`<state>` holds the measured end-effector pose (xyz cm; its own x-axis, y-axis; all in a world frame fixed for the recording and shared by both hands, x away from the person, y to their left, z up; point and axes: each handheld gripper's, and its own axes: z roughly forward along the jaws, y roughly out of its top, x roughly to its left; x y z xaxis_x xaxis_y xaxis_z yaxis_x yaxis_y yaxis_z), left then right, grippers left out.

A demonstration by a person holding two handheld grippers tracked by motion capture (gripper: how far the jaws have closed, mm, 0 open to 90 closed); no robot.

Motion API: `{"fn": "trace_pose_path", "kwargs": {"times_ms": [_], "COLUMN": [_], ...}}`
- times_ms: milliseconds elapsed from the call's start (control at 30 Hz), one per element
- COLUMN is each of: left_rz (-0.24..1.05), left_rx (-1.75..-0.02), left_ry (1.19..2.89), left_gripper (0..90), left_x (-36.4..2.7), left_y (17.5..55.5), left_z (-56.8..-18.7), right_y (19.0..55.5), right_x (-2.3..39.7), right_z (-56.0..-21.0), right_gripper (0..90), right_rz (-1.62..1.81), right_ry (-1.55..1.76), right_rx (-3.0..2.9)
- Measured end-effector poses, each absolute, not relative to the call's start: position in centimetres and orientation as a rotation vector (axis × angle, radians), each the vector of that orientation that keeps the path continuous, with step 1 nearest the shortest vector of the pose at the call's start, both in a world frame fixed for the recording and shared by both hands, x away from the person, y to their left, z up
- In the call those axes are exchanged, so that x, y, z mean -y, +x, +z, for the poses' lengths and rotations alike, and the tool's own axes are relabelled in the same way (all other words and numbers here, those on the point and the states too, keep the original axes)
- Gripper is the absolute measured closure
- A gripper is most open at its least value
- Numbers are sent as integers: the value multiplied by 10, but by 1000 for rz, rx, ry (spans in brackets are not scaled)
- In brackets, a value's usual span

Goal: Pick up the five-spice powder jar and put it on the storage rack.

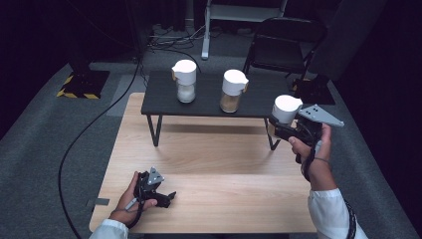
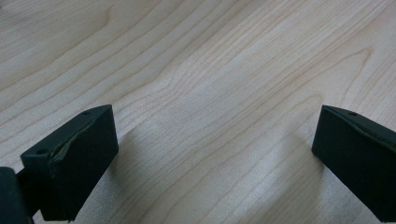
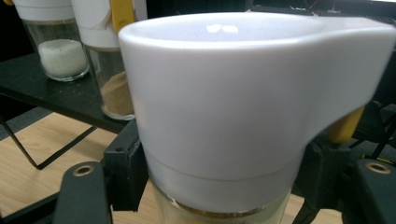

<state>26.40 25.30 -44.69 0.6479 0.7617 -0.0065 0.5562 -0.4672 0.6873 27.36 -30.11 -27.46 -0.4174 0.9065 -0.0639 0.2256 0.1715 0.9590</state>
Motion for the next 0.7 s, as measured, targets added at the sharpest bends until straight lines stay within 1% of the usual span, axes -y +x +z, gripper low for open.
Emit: {"fn": "trace_pose_path", "kwargs": {"times_ms": [700], "left_rz": [397], "left_rx": [-1019], "left_ry": [2197], "left_gripper": [0], "left_x": [-253], "left_y": [264], "left_z": [-447], "right_y": [299], "right_x": [289], "right_z": [-252], "right_gripper": [300], "right_rz": [1287], "right_ry": [1082], "right_rx": [-1728]}}
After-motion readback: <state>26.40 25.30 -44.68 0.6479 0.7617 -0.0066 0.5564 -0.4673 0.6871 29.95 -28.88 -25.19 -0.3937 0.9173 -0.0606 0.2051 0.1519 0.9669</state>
